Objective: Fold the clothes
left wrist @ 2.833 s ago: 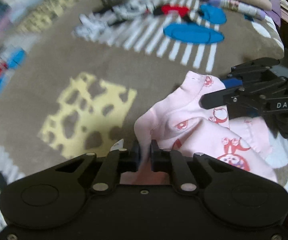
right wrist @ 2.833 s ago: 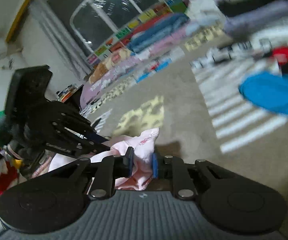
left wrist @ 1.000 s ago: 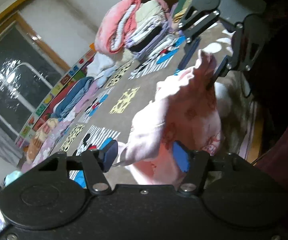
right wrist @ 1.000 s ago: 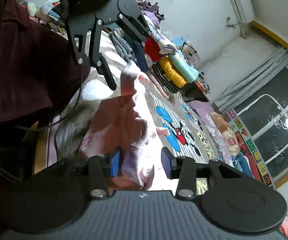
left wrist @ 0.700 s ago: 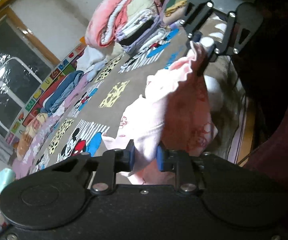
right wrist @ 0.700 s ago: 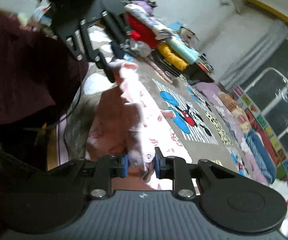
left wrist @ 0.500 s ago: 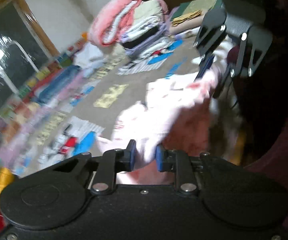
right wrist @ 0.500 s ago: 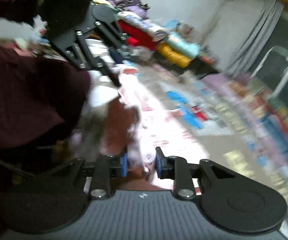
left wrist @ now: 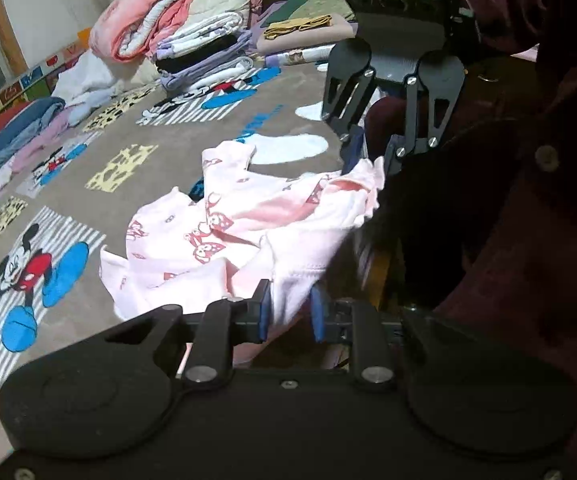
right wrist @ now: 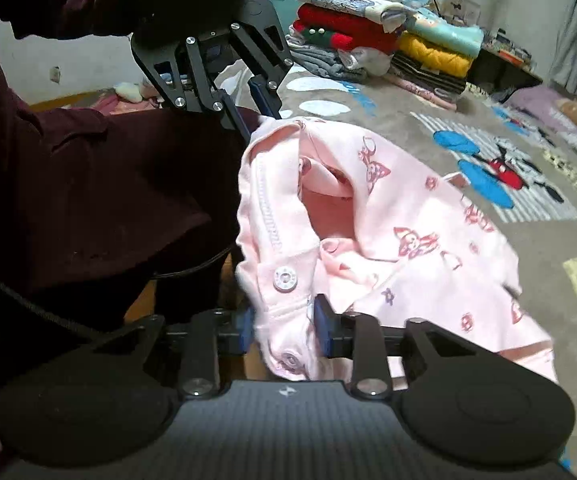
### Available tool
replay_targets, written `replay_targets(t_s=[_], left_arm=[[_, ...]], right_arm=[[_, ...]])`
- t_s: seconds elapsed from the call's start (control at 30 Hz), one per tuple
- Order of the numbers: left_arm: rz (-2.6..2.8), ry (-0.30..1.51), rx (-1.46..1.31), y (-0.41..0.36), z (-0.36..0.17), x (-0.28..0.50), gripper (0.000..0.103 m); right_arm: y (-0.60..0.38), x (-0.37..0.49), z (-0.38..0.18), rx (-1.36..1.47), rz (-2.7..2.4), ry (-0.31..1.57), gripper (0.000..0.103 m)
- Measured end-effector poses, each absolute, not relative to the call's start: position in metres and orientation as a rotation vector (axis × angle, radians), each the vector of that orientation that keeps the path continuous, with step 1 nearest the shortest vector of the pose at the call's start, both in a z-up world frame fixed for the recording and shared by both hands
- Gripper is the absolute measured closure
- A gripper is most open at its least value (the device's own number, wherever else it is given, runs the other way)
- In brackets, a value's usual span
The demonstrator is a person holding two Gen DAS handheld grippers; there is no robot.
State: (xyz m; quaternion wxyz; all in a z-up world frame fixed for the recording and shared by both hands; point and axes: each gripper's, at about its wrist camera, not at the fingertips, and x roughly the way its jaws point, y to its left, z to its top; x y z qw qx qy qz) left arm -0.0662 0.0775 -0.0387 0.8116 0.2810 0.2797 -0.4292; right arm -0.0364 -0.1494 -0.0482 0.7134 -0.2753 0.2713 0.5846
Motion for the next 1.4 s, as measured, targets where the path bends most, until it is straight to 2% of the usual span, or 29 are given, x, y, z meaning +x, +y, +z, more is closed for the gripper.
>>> replay_targets(t_s=[0.23,0.57,0.87,1.4], left_arm=[[-0.885,0.564,0.548,0.086,-0.019,-0.061,0.098],[-0.775,0.406,0.695,0.079,0.036,-0.004,0.1],[-0.673,0.319,0.778,0.067,0.07,0.093,0.1],[-0.439,0.254,0.735,0.037,0.142,0.278,0.1]], right_arm=[[-0.164,-0.038,-0.029,-0.535,1.23,0.546,0.082],[-0.169,-0.009,0.033,-0.565,1.14,0.414,0.085],[-0.172,0.095,0.079,-0.639,0.972,0.348,0.085],[-0.182,0.277,0.149,-0.594,0.693,0.271,0.085]])
